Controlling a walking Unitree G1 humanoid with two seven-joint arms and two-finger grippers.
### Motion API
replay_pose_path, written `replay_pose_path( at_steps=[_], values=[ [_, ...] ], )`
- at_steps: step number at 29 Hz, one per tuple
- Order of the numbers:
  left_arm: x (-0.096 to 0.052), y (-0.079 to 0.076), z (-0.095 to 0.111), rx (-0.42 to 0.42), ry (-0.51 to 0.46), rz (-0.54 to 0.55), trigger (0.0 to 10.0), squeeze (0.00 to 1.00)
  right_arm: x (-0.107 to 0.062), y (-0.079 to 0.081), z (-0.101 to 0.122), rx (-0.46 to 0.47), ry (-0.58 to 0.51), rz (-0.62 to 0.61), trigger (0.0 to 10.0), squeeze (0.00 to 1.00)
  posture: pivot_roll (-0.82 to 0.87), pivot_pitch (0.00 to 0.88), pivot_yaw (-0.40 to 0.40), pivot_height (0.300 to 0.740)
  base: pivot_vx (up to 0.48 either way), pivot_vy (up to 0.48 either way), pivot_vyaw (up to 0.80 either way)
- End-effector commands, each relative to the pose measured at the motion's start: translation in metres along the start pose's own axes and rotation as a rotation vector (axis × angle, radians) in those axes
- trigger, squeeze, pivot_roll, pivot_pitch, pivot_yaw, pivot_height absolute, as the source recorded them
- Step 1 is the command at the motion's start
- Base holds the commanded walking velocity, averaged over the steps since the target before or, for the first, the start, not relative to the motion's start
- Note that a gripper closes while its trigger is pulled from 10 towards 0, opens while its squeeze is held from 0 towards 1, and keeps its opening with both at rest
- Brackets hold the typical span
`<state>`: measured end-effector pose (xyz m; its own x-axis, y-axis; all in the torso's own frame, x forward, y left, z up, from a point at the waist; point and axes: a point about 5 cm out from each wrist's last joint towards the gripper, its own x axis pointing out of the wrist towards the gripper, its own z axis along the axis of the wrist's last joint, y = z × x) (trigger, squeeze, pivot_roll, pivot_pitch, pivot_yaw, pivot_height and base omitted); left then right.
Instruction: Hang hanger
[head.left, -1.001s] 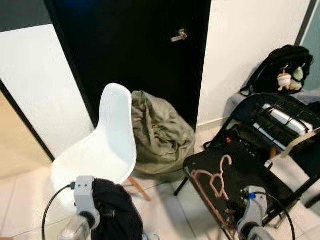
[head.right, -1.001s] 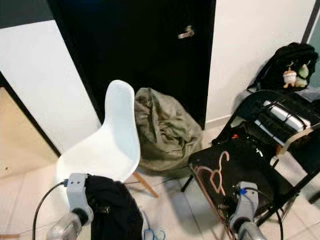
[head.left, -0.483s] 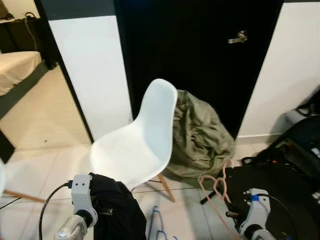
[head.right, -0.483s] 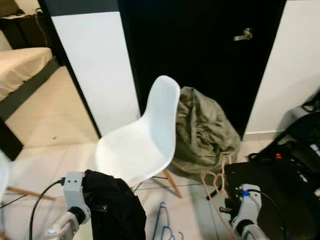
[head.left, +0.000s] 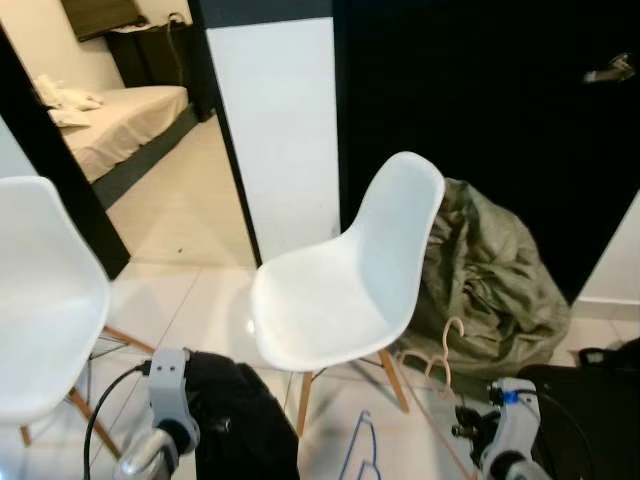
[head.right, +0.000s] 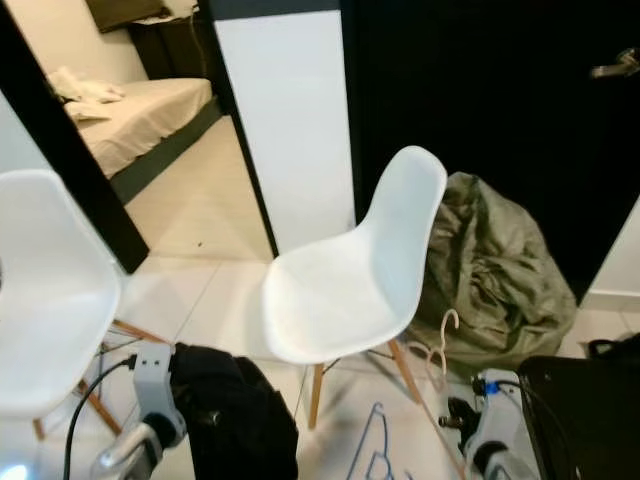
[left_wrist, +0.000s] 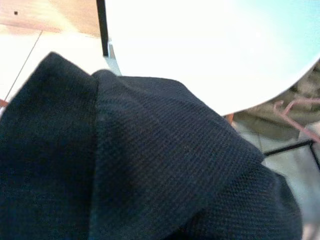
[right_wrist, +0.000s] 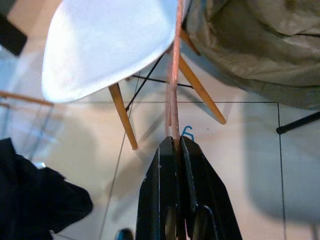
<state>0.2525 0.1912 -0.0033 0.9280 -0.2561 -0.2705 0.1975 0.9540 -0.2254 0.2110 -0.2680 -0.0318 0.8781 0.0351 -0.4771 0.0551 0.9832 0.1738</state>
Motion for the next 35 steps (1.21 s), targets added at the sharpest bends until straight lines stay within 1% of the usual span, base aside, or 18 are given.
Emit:
replay_pose_path(
  at_steps=[1, 8, 12, 16, 18, 19, 20, 21, 22, 23, 25, 27, 29, 31, 32, 33, 34, 35],
  values=[
    [-0.003, 0.008, 0.003, 0.014, -0.008, 0.016, 10.0, 0.00, 0.005, 0.009, 0.004, 0.003, -0.032, 0.033, 10.0, 0.00, -0.13, 0.021, 0.057, 0.710, 0.000, 0.000, 0.73],
    [-0.003, 0.007, 0.003, 0.018, -0.007, 0.009, 10.0, 0.00, 0.006, 0.010, 0.006, 0.006, -0.047, 0.039, 10.0, 0.00, -0.12, 0.023, 0.058, 0.710, 0.000, 0.000, 0.72],
    [-0.002, 0.001, 0.006, 0.068, -0.021, -0.059, 10.0, 0.00, 0.008, 0.013, 0.011, 0.052, -0.090, 0.058, 10.0, 0.00, -0.13, 0.019, 0.058, 0.710, 0.000, 0.000, 0.71],
    [0.009, -0.010, 0.037, 0.095, -0.122, -0.164, 10.0, 0.00, 0.010, 0.013, 0.023, 0.170, -0.177, 0.078, 10.0, 0.00, -0.12, 0.018, 0.058, 0.710, 0.000, 0.000, 0.68],
    [0.009, -0.010, 0.037, 0.095, -0.122, -0.164, 10.0, 0.00, 0.010, 0.013, 0.023, 0.170, -0.177, 0.078, 10.0, 0.00, -0.12, 0.018, 0.058, 0.710, 0.000, 0.000, 0.68],
    [0.013, -0.013, 0.048, 0.103, -0.154, -0.194, 10.0, 0.00, 0.012, 0.014, 0.028, 0.187, -0.204, 0.093, 10.0, 0.00, -0.11, 0.015, 0.057, 0.710, 0.000, 0.000, 0.68],
    [0.013, -0.013, 0.048, 0.103, -0.154, -0.194, 10.0, 0.00, 0.012, 0.014, 0.028, 0.187, -0.204, 0.093, 10.0, 0.00, -0.11, 0.015, 0.057, 0.710, 0.000, 0.000, 0.68],
    [0.016, -0.016, 0.062, 0.112, -0.189, -0.232, 10.0, 0.00, 0.014, 0.017, 0.037, 0.197, -0.241, 0.119, 10.0, 0.00, -0.11, 0.013, 0.061, 0.710, 0.000, 0.000, 0.68],
    [0.016, -0.016, 0.062, 0.112, -0.189, -0.232, 10.0, 0.00, 0.014, 0.017, 0.037, 0.197, -0.241, 0.119, 10.0, 0.00, -0.11, 0.013, 0.061, 0.710, 0.000, 0.000, 0.68],
    [0.019, -0.020, 0.077, 0.131, -0.223, -0.282, 10.0, 0.00, 0.017, 0.022, 0.049, 0.205, -0.292, 0.156, 10.0, 0.00, -0.11, 0.012, 0.065, 0.710, 0.000, 0.000, 0.68],
    [0.019, -0.020, 0.077, 0.131, -0.223, -0.282, 10.0, 0.00, 0.017, 0.022, 0.049, 0.205, -0.292, 0.156, 10.0, 0.00, -0.11, 0.012, 0.065, 0.710, 0.000, 0.000, 0.68],
    [0.022, -0.030, 0.104, 0.173, -0.286, -0.385, 10.0, 0.00, 0.019, 0.034, 0.089, 0.224, -0.434, 0.262, 10.0, 0.00, -0.12, 0.008, 0.066, 0.710, 0.000, 0.000, 0.67],
    [0.020, -0.037, 0.127, 0.177, -0.345, -0.459, 10.0, 0.00, 0.010, 0.047, 0.124, 0.264, -0.553, 0.369, 10.0, 0.00, -0.12, 0.006, 0.066, 0.710, 0.000, 0.000, 0.67],
    [0.020, -0.037, 0.127, 0.177, -0.345, -0.459, 10.0, 0.00, 0.010, 0.047, 0.124, 0.264, -0.553, 0.369, 10.0, 0.00, -0.12, 0.006, 0.066, 0.710, 0.000, 0.000, 0.67],
    [0.019, -0.039, 0.137, 0.173, -0.373, -0.488, 10.0, 0.00, 0.005, 0.051, 0.136, 0.288, -0.596, 0.420, 10.0, 0.00, -0.12, 0.006, 0.066, 0.710, 0.000, 0.000, 0.67],
    [0.019, -0.039, 0.137, 0.173, -0.373, -0.488, 10.0, 0.00, 0.005, 0.051, 0.136, 0.288, -0.596, 0.420, 10.0, 0.00, -0.12, 0.006, 0.066, 0.710, 0.000, 0.000, 0.67],
    [0.015, -0.040, 0.150, 0.153, -0.407, -0.531, 10.0, 0.00, 0.000, 0.056, 0.150, 0.321, -0.648, 0.479, 10.0, 0.00, -0.12, 0.001, 0.065, 0.710, 0.000, 0.000, 0.66],
    [0.015, -0.040, 0.150, 0.153, -0.407, -0.531, 10.0, 0.00, 0.000, 0.056, 0.150, 0.321, -0.648, 0.479, 10.0, 0.00, -0.12, 0.001, 0.065, 0.710, 0.000, 0.000, 0.66]
  ],
)
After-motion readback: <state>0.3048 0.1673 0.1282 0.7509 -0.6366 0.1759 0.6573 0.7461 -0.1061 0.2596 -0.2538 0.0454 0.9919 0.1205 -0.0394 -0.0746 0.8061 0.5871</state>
